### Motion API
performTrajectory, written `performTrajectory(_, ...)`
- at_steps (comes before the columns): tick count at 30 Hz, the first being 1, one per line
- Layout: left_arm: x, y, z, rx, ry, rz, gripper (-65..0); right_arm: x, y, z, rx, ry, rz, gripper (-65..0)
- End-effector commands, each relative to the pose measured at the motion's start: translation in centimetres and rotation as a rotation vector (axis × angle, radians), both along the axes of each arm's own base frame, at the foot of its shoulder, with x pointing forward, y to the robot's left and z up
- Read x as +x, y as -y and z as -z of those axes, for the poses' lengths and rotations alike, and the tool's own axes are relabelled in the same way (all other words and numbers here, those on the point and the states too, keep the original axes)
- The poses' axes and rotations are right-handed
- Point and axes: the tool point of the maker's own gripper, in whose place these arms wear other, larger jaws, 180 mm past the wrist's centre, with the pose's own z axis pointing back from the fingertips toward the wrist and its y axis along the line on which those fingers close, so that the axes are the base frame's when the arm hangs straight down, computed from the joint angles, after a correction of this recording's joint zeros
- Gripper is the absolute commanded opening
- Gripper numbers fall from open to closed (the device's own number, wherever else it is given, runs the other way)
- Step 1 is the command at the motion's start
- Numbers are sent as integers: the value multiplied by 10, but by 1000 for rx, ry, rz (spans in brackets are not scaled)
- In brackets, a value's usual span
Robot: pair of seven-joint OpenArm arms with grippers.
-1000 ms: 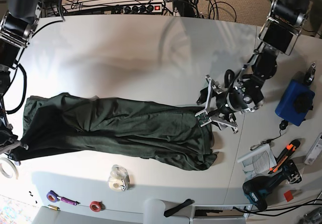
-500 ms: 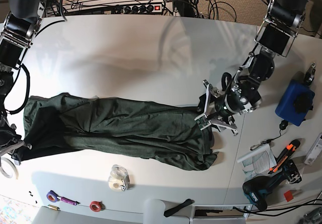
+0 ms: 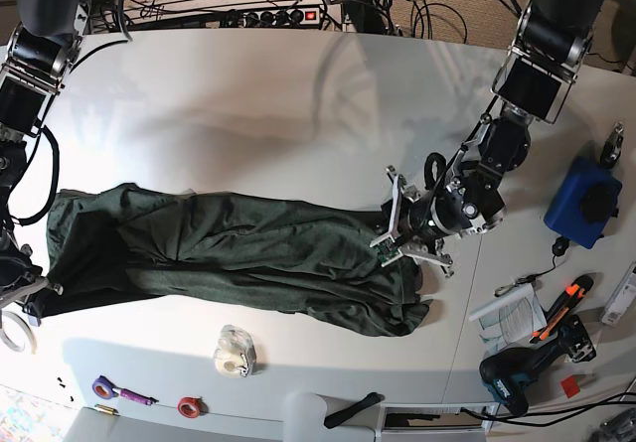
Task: Layout the t-shirt on the table in an organized manner, then fold the t-shirt properly
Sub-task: 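Lift the shirt with both grippers and flip it over onto the table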
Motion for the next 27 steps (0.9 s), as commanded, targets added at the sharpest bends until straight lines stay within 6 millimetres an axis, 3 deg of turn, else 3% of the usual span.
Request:
performTrajectory(1, 13, 2, -19, -31, 47, -5, -545, 4, 7, -30, -23, 77, 4, -650)
performTrajectory(3, 13, 2, -19, -33, 47, -6, -650, 4, 7, -30, -23, 77, 4, -650)
performTrajectory(7, 15, 0, -19, -19, 56, -12, -650, 4, 7, -30, -23, 77, 4, -650)
performTrajectory(11, 38, -28, -33, 54, 143, -99, -650, 4, 10, -31, -40, 80, 11, -650)
performTrajectory(13, 54, -47, -52, 80, 192, -165, -650, 3, 17, -40, -59, 99, 20, -650)
performTrajectory(17, 82, -68, -102, 89, 297, -227, -650, 4, 30, -81, -75, 175, 32, -650)
performTrajectory(21, 104, -69, -156, 93, 399, -236, -650, 6, 34, -121, -53, 251, 30, -650)
performTrajectory(27, 128, -61, -229, 21, 515, -233, -650, 13, 29, -153, -41, 342, 22, -650)
